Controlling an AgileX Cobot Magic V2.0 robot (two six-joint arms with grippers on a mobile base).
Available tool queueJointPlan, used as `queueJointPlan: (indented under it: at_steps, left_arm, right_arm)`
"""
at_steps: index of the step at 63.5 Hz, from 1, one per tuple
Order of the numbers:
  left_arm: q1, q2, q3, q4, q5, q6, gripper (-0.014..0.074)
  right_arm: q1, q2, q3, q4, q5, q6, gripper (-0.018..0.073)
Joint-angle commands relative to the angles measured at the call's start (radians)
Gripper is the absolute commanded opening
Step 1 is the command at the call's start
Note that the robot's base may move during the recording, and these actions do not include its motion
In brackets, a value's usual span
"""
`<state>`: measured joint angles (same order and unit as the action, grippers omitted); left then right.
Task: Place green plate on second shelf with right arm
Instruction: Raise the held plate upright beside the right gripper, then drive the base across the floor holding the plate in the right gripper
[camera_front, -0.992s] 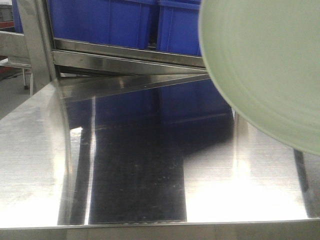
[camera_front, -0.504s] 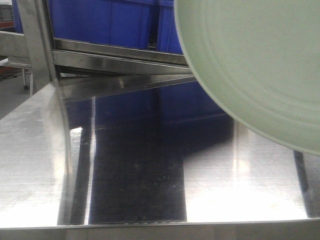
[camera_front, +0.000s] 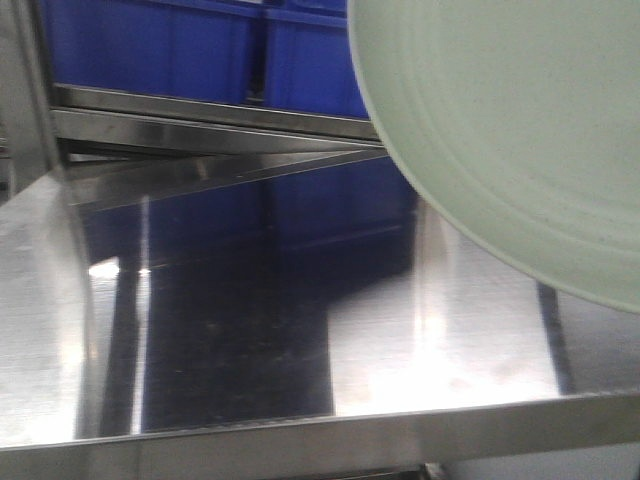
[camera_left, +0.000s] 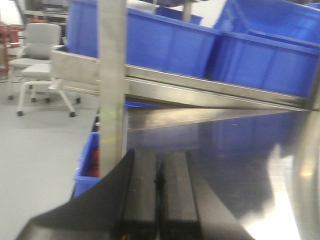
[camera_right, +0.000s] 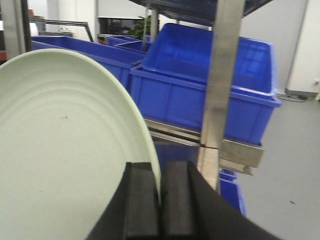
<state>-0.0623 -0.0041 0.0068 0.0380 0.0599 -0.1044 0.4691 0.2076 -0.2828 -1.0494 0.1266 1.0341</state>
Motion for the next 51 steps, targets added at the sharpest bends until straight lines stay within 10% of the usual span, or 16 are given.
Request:
queueJointPlan:
  at_steps: [1,51]
  left_arm:
    - [-0.004,-0.017,0.041,-0.003,-0.081,-0.004,0.0131]
    - [-0.004,-0.017,0.041,-0.003,-0.081,-0.004,0.0131]
  right_arm:
    - [-0.001,0.008,-0.037,-0.02,-0.06,0.008,0.003]
    - [-0.001,0.008,-0.037,-0.02,-0.06,0.008,0.003]
